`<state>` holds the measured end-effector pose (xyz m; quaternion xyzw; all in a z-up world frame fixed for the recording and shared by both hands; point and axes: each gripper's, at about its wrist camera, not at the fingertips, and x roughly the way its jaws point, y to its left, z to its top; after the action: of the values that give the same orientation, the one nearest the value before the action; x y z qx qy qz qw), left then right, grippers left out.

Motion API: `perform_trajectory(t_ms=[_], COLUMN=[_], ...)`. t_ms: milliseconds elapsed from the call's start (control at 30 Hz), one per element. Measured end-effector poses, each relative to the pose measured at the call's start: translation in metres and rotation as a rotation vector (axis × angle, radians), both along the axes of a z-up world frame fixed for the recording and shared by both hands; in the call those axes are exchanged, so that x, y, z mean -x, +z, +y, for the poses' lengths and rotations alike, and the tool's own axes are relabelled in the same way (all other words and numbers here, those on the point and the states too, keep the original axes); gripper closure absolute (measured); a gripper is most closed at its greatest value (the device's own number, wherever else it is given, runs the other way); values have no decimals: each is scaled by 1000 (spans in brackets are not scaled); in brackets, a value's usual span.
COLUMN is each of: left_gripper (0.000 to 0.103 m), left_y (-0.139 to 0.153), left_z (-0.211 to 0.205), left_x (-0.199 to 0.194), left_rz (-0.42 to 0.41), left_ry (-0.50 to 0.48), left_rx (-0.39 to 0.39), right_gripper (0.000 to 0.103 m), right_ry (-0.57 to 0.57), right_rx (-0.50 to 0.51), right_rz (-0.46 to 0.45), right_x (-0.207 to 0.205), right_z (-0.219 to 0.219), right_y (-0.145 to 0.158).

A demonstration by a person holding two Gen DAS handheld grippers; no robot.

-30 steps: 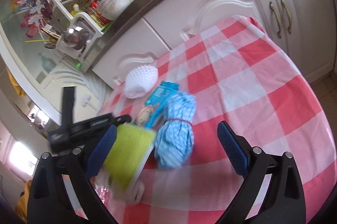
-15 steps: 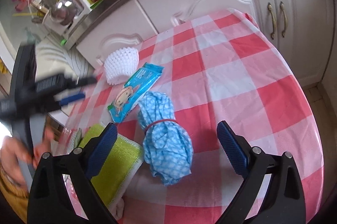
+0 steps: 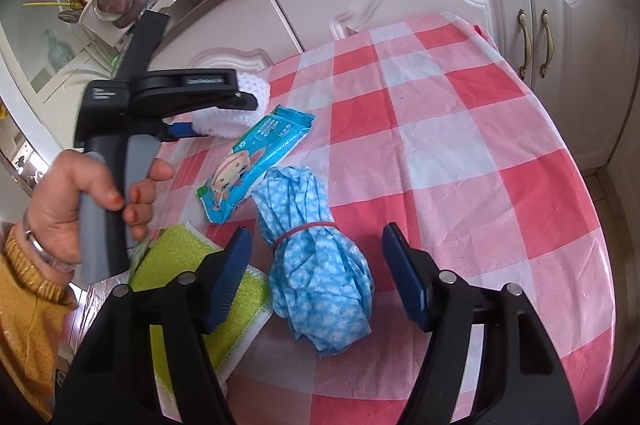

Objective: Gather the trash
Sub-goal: 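Grasp the white foam sleeve with the left tool while the right tool grasps the blue cloth bundle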

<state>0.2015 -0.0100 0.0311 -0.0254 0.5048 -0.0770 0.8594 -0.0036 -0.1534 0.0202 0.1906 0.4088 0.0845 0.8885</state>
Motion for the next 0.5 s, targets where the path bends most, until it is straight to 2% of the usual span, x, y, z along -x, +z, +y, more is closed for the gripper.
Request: perform_trajectory(t_ms=[100, 133, 233, 367, 500], left_gripper=[50, 63, 69, 70, 70], left_y=[-7, -5, -1, 12, 36], left_z=[0, 0, 4, 12, 21], left_x=[-3, -2, 0, 9, 27], left_rz=[21, 9, -3, -45, -89], left_ry=[14, 16, 23, 38, 41], left_rx=[-7, -18, -18, -8, -3], right_gripper=[34, 34, 33, 34, 44], right_ry=[-7, -8, -6, -4, -7], right_rx=[-9, -10, -6, -10, -7], right_rz=[-1, -1, -2, -2, 2], right_x=[0, 0, -1, -1, -2], right_z=[-1, -1, -1, -2, -2], right_y=[0, 0, 1, 0, -1])
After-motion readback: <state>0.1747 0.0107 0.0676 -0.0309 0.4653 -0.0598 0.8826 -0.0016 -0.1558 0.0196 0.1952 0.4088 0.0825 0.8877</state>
